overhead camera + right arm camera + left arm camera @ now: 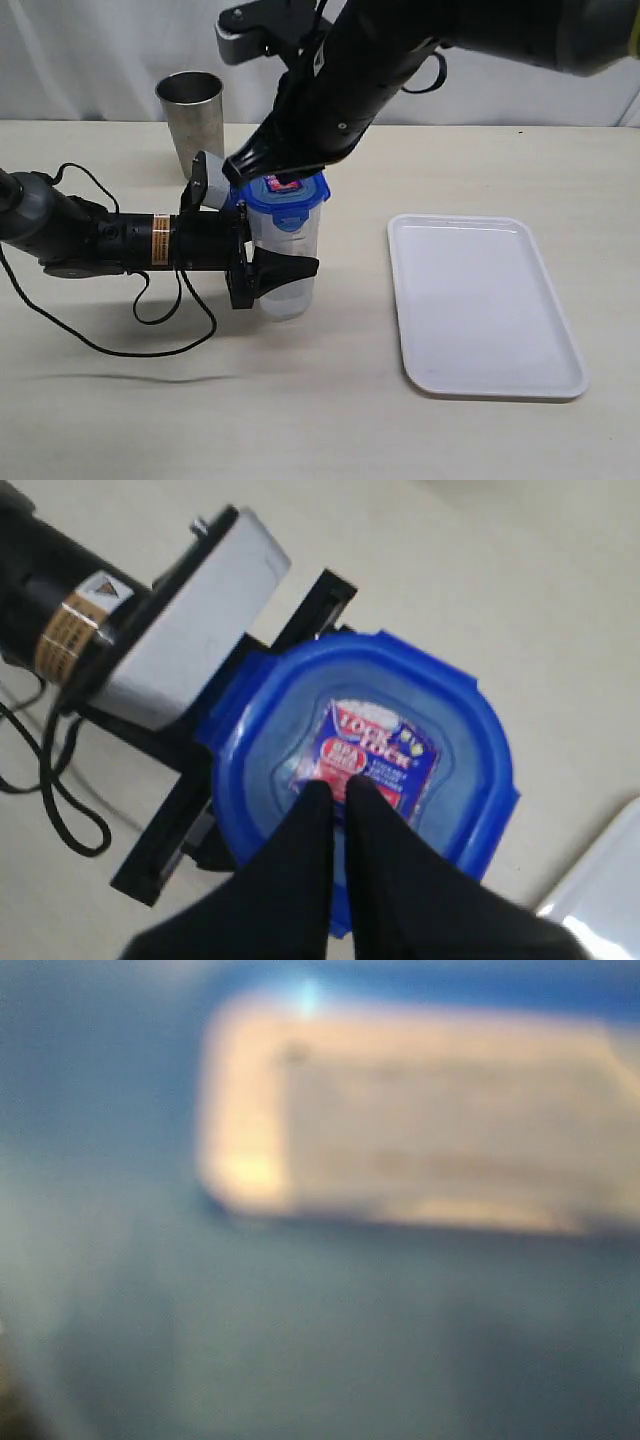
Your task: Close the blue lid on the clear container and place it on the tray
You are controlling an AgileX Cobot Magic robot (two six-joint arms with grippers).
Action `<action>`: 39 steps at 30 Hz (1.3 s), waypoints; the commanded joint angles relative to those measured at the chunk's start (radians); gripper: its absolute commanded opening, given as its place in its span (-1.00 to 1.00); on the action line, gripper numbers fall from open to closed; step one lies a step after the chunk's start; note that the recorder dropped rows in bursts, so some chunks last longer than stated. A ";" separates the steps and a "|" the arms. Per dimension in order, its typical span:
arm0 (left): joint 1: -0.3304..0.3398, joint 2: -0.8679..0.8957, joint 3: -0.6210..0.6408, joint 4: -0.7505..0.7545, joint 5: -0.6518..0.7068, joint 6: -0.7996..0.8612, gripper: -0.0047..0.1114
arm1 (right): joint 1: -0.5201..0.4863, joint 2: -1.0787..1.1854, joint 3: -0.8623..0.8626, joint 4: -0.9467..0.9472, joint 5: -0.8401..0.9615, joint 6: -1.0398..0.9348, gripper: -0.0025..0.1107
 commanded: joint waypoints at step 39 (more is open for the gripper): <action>-0.005 -0.101 -0.005 0.100 0.156 -0.039 -0.92 | -0.182 0.016 0.080 -0.043 0.070 0.011 -0.47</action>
